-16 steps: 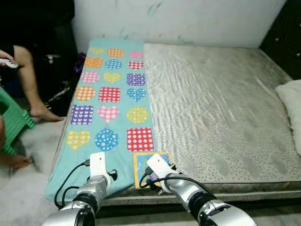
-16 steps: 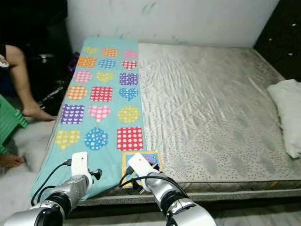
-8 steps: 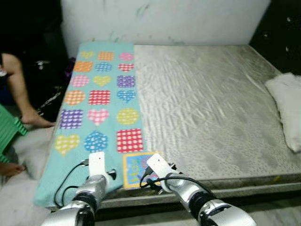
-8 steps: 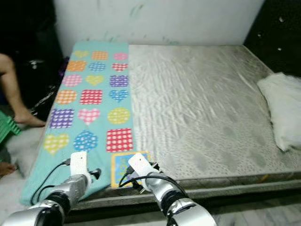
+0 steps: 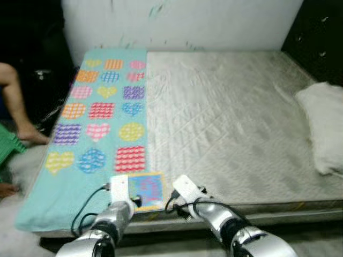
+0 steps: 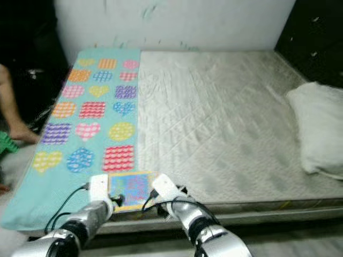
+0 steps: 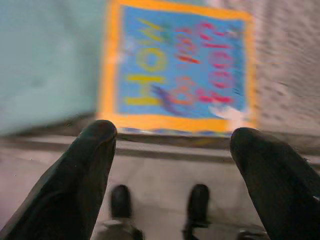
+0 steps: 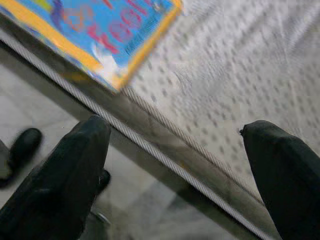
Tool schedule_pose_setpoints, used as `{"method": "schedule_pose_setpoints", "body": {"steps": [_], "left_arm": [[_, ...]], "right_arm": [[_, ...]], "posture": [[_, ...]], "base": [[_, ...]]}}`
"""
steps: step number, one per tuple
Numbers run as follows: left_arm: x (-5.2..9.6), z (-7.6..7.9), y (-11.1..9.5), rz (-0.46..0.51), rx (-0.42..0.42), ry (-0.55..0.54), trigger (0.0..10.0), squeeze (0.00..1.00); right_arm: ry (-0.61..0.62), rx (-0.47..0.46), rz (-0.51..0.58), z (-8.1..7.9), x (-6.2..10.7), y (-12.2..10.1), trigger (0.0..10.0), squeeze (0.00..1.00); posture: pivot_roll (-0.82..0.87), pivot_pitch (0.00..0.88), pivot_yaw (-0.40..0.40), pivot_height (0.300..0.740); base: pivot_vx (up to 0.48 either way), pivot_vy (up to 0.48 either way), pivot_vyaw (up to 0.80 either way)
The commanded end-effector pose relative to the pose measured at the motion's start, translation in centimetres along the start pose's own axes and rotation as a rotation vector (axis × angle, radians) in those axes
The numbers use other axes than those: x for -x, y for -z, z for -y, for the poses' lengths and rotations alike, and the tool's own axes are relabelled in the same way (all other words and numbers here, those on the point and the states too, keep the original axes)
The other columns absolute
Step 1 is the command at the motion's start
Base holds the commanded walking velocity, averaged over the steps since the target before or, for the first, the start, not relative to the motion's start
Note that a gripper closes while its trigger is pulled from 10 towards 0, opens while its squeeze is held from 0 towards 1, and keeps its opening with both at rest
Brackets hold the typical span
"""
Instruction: Clean up the room
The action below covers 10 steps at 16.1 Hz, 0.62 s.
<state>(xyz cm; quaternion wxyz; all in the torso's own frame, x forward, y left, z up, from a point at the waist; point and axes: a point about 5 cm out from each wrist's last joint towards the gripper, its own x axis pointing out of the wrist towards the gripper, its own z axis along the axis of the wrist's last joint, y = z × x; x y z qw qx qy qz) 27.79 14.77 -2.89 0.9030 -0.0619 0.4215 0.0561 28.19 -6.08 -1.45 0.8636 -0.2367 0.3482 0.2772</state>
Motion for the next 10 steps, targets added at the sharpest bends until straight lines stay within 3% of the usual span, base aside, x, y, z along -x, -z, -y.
{"method": "schedule_pose_setpoints", "body": {"steps": [1,10], "left_arm": [[-0.02,-1.05,-0.31,0.003,-0.011,-0.023,10.0,0.00],[-0.02,-1.09,-0.22,0.000,-0.015,-0.026,10.0,0.00]], "right_arm": [[-0.010,-0.003,0.008,-0.49,-0.08,-0.43,10.0,0.00],[-0.011,-0.005,0.008,-0.53,-0.08,-0.42,10.0,0.00]], "posture": [[-0.16,0.035,-0.071,0.740],[-0.17,0.038,-0.069,0.740]], "base": [[0.000,-0.322,0.00],[0.000,-0.327,0.00]]}}
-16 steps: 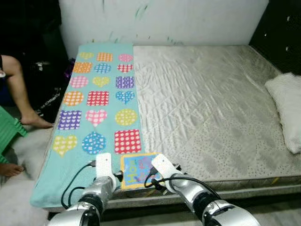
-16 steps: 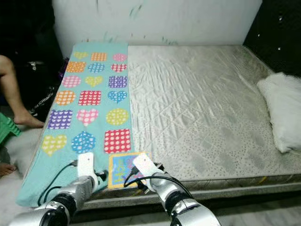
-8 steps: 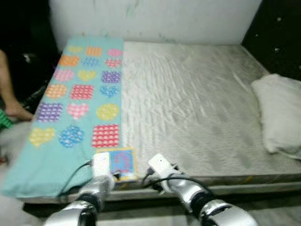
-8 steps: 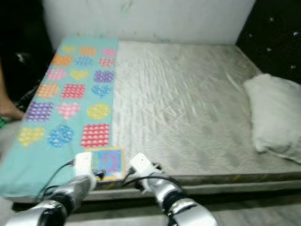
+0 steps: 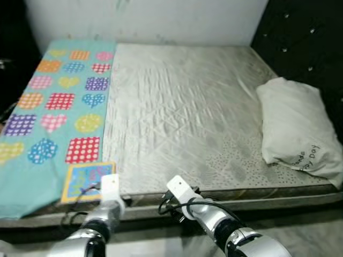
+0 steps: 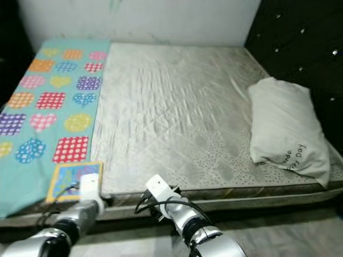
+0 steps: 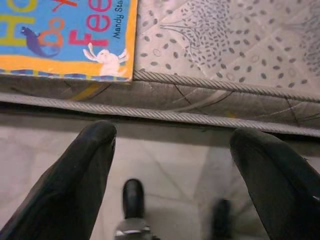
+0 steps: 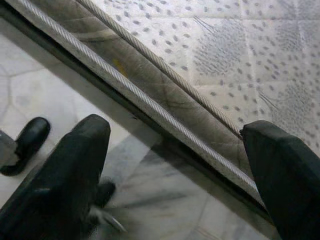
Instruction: Clean up the room
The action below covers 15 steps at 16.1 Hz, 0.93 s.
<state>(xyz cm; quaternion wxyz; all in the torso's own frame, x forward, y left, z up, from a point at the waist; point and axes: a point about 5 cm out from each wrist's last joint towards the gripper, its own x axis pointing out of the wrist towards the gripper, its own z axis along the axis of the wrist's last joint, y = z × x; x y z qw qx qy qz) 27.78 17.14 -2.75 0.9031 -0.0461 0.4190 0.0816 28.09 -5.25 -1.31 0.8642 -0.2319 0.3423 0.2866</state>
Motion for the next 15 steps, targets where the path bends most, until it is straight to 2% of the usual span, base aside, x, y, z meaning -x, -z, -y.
{"method": "schedule_pose_setpoints", "body": {"steps": [1,8,12,15], "left_arm": [[0.1,1.2,0.2,-0.006,-0.006,0.032,10.0,0.00],[0.1,1.4,-0.4,0.031,0.047,0.068,10.0,0.00],[0.1,1.4,-0.5,0.032,0.049,0.070,10.0,0.00],[0.2,1.8,-2.1,0.100,0.013,0.105,10.0,0.00]], "right_arm": [[0.005,-0.007,-0.010,0.1,0.0,0.1,10.0,0.00],[0.004,-0.012,-0.005,0.1,0.0,0.1,10.0,0.00],[0.007,-0.024,-0.003,0.2,0.0,0.0,10.0,0.00],[0.034,-0.068,0.013,0.7,0.1,-0.3,10.0,0.00]], "posture": [[-0.17,0.038,-0.069,0.740],[-0.17,0.031,-0.065,0.740],[-0.16,0.024,-0.065,0.740],[-0.17,0.020,-0.052,0.740]], "base": [[0.000,0.000,0.00],[0.000,0.000,0.00],[0.000,0.000,0.00],[0.000,0.000,0.00]]}}
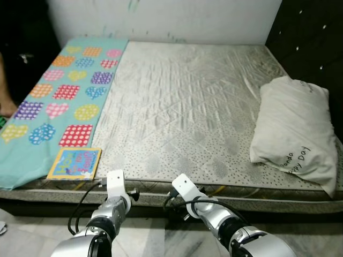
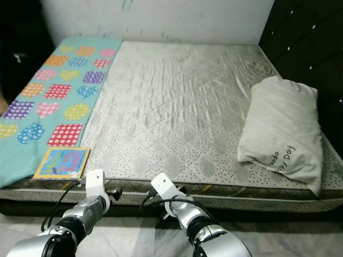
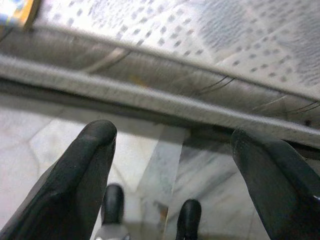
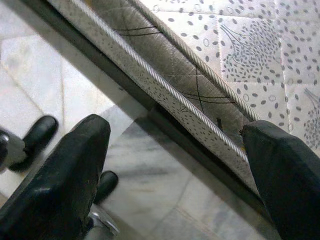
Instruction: Clean up the room
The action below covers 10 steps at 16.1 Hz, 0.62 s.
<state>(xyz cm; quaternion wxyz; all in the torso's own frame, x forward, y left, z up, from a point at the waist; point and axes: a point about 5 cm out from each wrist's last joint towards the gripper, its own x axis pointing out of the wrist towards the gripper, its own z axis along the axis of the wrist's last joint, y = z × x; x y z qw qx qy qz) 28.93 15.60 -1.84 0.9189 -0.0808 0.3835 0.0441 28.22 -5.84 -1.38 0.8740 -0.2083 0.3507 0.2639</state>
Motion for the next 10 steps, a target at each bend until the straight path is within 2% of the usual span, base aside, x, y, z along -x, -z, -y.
{"method": "schedule_pose_setpoints", "body": {"steps": [1,3,4,7,8,10], "left_arm": [[0.0,0.1,-2.4,0.087,-0.017,0.037,10.0,0.00],[0.3,-0.2,-5.1,0.200,-0.063,0.091,10.0,0.00],[0.6,-0.5,-6.6,0.275,-0.034,0.125,10.0,0.00],[1.7,-1.2,-8.0,0.448,-0.057,0.167,10.0,0.00],[3.2,-1.8,-7.9,0.563,-0.093,0.161,10.0,0.00],[6.2,-2.8,-7.6,0.737,-0.155,0.127,10.0,0.00]], "right_arm": [[0.025,-0.064,0.056,0.9,0.1,-1.5,10.0,0.00],[0.066,-0.150,0.147,2.9,0.4,-3.6,10.0,0.00],[0.096,-0.201,0.212,4.6,0.9,-4.9,10.0,0.00],[0.138,-0.236,0.322,7.7,2.1,-6.3,10.0,0.00],[0.163,-0.255,0.351,8.9,2.6,-5.7,10.0,0.00],[0.179,-0.258,0.397,9.7,3.3,-4.7,10.0,0.00]], "posture": [[-0.16,0.024,-0.048,0.740],[-0.17,0.032,-0.037,0.740],[-0.18,0.037,-0.021,0.740],[-0.19,0.038,-0.005,0.740],[-0.19,0.037,0.002,0.740],[-0.19,0.037,0.008,0.740]], "base": [[0.000,0.000,0.00],[0.000,0.000,0.00],[0.000,0.000,0.00],[0.000,0.000,0.00],[0.000,0.000,0.00],[0.000,0.000,0.00]]}}
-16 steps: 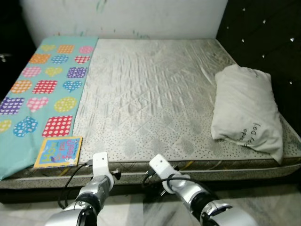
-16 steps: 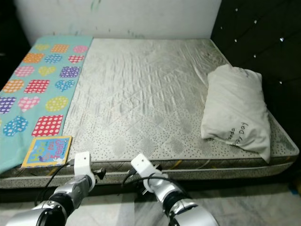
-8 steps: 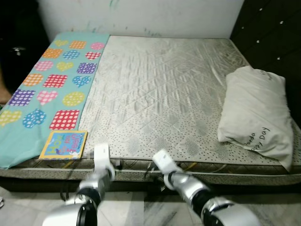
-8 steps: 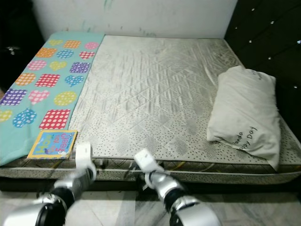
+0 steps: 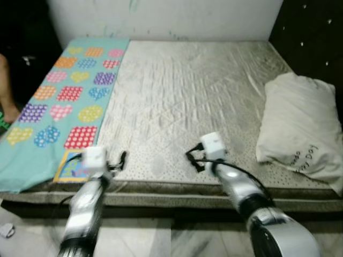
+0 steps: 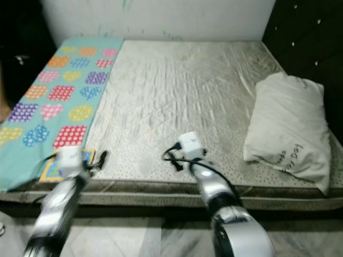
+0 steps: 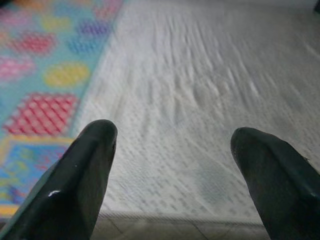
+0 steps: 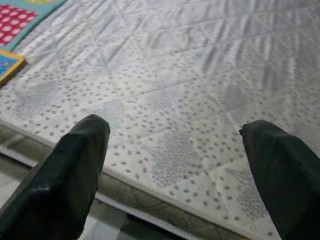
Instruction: Clean up the room
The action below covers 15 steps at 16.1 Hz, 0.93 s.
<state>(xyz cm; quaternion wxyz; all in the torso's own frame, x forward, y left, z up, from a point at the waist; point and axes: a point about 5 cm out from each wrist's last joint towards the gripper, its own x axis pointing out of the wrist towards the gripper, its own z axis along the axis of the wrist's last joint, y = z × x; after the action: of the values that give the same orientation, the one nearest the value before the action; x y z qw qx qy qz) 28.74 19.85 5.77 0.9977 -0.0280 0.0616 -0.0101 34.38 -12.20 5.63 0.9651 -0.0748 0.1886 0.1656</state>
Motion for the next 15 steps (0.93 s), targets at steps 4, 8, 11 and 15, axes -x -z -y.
{"method": "schedule_pose_setpoints", "body": {"steps": [4,8,11,15], "left_arm": [[3.9,-2.0,-2.4,0.171,-0.094,-0.085,10.0,0.00],[6.5,-2.5,-2.2,0.133,-0.175,-0.100,10.0,0.00],[6.7,-2.4,-2.3,0.128,-0.174,-0.101,10.0,0.00],[11.2,-3.9,0.3,0.001,-0.162,-0.199,10.0,0.00]], "right_arm": [[0.069,-0.114,0.230,2.1,4.4,-0.6,10.0,0.00],[0.077,-0.076,0.292,2.6,7.8,-1.2,10.0,0.00],[0.075,-0.083,0.280,2.5,8.4,-1.3,10.0,0.00],[0.086,-0.098,0.282,2.5,12.2,-0.3,10.0,0.00]], "posture": [[-0.19,0.044,0.025,0.740],[-0.19,0.039,0.039,0.740],[-0.19,0.039,0.039,0.740],[-0.17,0.015,0.033,0.740]], "base": [[0.000,0.000,0.00],[0.000,0.000,0.00],[0.000,0.000,0.00],[0.000,0.000,0.00]]}}
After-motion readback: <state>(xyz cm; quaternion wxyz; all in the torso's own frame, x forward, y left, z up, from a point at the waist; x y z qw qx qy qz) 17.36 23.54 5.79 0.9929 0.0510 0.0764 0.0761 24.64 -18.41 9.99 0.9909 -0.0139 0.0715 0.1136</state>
